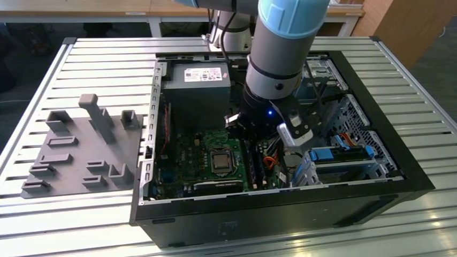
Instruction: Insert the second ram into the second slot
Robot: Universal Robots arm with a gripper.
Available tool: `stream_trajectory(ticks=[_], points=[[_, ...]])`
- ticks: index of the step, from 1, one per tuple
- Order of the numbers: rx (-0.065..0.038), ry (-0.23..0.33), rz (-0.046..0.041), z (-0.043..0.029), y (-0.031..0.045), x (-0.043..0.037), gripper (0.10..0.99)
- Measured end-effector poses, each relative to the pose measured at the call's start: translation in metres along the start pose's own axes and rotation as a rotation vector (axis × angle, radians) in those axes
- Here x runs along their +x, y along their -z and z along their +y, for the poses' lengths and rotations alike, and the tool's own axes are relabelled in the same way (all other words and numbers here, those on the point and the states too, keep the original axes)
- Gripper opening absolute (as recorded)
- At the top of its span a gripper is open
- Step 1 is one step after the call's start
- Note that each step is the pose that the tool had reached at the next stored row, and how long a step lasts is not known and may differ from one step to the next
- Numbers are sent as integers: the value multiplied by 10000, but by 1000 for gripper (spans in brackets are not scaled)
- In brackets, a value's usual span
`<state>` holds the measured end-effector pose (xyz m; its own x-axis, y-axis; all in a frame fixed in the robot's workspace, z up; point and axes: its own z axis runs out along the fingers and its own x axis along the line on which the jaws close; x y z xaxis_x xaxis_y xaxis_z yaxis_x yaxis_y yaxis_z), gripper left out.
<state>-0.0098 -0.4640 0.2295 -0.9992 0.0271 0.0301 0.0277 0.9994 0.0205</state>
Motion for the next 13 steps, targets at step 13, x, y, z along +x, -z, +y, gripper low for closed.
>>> stream_trajectory(ticks=[13], points=[[8,0,3,-3,-112,-3,106]])
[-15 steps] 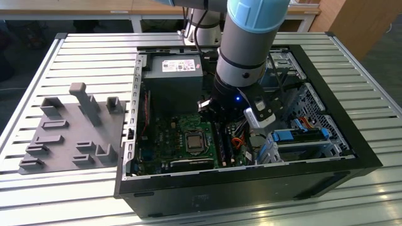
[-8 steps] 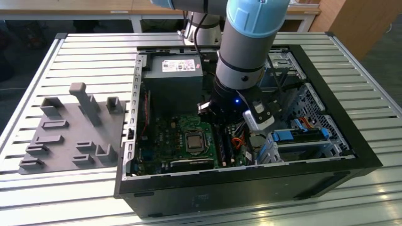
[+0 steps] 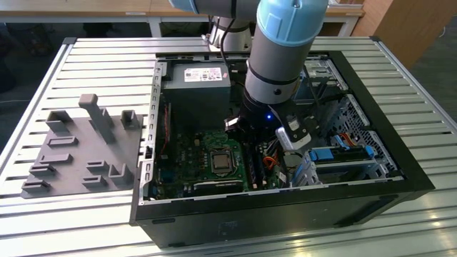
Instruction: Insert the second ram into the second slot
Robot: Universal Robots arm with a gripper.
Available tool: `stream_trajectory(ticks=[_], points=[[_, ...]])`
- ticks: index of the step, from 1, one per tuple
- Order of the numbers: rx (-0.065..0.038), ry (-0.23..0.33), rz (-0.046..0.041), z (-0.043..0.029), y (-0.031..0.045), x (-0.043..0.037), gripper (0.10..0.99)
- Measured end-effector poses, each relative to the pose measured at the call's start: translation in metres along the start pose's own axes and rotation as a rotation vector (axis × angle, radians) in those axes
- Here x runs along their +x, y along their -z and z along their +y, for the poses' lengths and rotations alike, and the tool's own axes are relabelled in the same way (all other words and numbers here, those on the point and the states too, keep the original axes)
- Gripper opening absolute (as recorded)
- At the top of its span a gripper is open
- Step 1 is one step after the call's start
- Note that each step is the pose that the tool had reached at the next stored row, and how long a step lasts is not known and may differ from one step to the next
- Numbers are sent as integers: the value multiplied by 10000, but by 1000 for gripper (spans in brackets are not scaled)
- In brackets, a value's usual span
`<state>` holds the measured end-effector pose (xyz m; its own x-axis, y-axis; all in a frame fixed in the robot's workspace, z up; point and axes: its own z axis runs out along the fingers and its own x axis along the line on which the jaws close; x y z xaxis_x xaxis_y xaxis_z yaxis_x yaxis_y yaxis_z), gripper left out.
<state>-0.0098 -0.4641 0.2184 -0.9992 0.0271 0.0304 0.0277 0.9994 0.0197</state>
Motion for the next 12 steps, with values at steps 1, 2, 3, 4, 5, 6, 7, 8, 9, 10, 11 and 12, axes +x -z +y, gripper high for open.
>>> stream_trajectory(ticks=[1,2,3,4,5,6,7,8,9,10,11,12], points=[[-7,0,-2,1,-12,0,106],[0,0,0,0,-17,0,106],[1,0,-1,-1,-21,0,106],[1,-1,0,-1,-21,0,106],[2,-1,0,-1,-21,0,106],[-3,-1,-2,0,-19,-1,106],[-12,0,-6,2,-12,-1,106],[-28,0,-10,4,1,-1,106],[-26,0,-9,4,19,0,106],[-15,0,-4,3,34,1,106],[-15,0,-3,2,45,1,106],[-19,0,-4,2,53,2,106]])
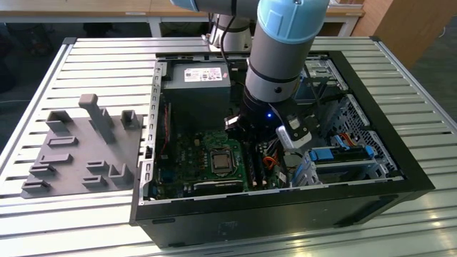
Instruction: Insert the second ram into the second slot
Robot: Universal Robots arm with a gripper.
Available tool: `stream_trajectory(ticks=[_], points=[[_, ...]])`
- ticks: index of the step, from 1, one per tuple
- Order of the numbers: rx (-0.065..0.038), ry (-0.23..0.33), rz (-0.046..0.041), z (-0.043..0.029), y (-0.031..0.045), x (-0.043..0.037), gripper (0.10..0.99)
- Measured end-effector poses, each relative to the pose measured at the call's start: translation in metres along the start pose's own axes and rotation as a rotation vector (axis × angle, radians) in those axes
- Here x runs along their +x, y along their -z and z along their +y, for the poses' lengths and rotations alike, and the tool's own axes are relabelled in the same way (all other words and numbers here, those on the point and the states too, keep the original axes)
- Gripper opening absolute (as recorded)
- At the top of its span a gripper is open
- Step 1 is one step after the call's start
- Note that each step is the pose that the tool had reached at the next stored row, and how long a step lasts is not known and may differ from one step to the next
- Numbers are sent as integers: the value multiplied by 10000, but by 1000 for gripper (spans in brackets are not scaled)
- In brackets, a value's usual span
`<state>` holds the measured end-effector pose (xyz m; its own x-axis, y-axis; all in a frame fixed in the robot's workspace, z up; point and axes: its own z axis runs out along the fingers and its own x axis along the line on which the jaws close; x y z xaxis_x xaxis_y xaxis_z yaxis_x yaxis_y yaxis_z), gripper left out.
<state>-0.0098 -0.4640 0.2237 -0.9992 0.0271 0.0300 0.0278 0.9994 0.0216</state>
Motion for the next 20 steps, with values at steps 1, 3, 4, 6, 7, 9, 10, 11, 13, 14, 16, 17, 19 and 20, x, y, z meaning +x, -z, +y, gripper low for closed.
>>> stream_trajectory(ticks=[1,3,4,6,7,9,10,11,13,14,16,17,19,20], points=[[0,0,0,0,10,0,106],[2,0,1,0,32,1,106],[2,0,1,1,43,1,106],[2,0,1,1,63,2,106],[3,0,1,1,74,2,106],[2,0,1,2,94,3,106],[2,0,1,2,105,3,106],[2,0,1,2,115,3,106],[3,0,1,3,138,4,106],[3,0,1,3,147,4,106],[3,0,1,3,162,5,106],[0,1,1,3,168,5,106],[-5,1,0,4,171,5,106],[-1,1,1,4,176,5,106]])
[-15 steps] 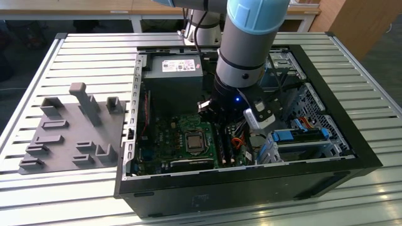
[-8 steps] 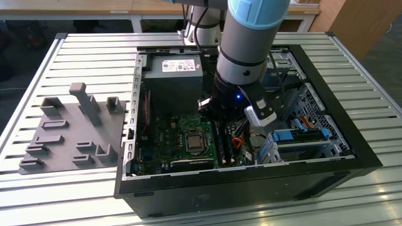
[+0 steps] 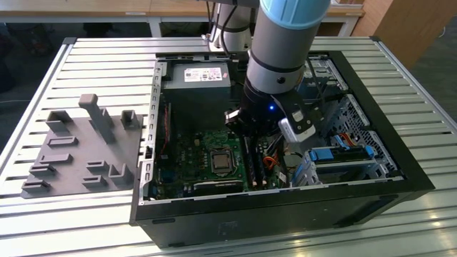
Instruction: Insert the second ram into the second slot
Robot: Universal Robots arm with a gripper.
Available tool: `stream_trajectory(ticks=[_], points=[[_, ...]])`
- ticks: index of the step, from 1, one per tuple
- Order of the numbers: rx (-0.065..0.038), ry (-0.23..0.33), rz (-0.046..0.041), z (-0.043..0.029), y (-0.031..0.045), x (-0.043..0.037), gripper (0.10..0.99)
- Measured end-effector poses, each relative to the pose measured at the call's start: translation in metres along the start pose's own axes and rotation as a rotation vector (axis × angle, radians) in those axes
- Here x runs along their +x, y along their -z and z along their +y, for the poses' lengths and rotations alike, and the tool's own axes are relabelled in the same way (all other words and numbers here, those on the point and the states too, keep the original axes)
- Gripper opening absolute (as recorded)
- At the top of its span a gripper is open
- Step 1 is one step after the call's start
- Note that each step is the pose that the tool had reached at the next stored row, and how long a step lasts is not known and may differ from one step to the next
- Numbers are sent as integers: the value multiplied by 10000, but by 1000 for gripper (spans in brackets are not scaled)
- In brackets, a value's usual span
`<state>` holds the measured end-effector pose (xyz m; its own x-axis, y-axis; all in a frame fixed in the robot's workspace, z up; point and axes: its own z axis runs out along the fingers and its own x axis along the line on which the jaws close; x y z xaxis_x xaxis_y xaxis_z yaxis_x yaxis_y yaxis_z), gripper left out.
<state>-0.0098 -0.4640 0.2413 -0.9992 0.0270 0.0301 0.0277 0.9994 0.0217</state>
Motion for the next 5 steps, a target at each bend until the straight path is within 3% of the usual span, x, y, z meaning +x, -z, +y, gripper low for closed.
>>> stream_trajectory(ticks=[5], points=[[0,0,0,0,15,1,106]])
